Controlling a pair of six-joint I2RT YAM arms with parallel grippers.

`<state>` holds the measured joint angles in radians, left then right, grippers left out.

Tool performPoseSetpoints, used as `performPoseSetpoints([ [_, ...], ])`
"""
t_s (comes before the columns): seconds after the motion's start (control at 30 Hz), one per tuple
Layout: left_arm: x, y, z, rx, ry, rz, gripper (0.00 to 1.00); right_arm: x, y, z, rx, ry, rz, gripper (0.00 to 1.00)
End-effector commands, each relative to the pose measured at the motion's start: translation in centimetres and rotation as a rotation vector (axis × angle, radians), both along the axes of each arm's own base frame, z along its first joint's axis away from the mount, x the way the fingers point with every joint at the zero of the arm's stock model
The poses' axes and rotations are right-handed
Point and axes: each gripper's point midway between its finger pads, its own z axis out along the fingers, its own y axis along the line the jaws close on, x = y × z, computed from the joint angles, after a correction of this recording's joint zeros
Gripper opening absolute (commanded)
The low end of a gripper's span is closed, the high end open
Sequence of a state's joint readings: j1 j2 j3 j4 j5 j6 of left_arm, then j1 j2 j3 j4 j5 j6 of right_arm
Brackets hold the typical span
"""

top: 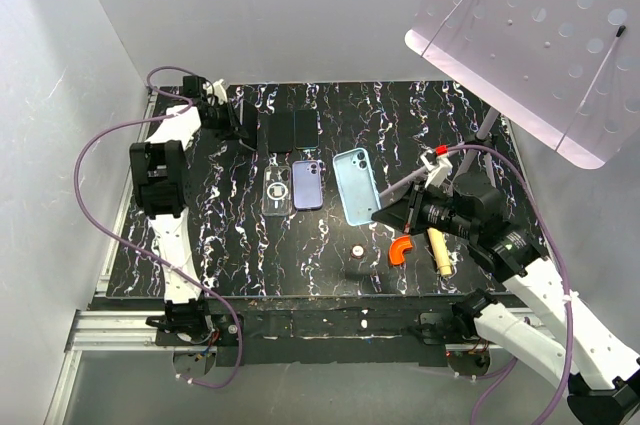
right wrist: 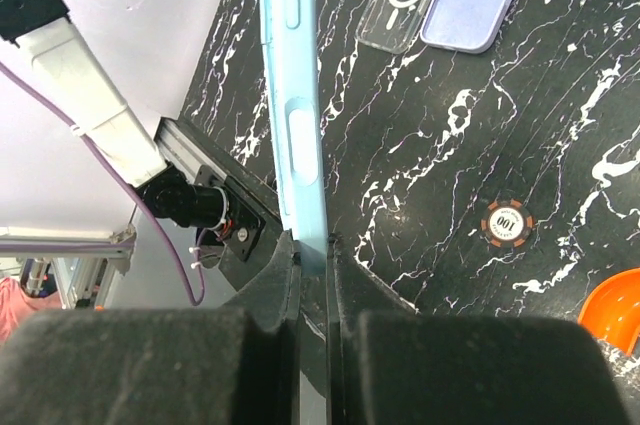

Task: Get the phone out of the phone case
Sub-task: Place the phone at the center of the board.

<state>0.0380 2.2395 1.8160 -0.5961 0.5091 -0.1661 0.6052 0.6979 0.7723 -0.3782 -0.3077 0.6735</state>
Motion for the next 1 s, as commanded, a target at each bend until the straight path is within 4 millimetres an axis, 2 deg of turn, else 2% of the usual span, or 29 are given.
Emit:
performPoseSetpoints([
  [0.0,0.8,-1.9,0.8,-0.095,-0.001,-0.068,0.00,-0.3,0.5,1.0,0.045,-0.019,0.023,0.01],
  [0.07,0.7,-2.9,0.0,-0.156,0.031,-0.085,0.00,-0.3,0.6,1.0,0.046,-0.016,0.025,0.01],
  [0.17,0.2,-3.1,-1.4,-0.178,0.085,-0.062,0.00,-0.2,0.7,1.0,0.049,-0.014,0.027,0.01],
  [0.43,-1.2,-1.9,-3.5,-0.111,0.171,-0.035,0.01,0.0,1.3,0.9,0.070,0.006,0.041,0.01],
  [0.63,-0.9,-1.1,-4.4,-0.086,0.224,-0.014,0.23,0.0,1.5,0.7,0.080,0.019,0.047,0.01],
  [0.87,-0.2,-0.7,-4.2,-0.058,0.212,-0.003,0.38,-0.2,1.5,0.5,0.087,0.033,0.042,0.01],
  [0.97,0.1,0.2,-3.6,-0.010,0.195,0.017,0.45,0.0,1.7,0.2,0.093,0.056,0.037,0.01],
])
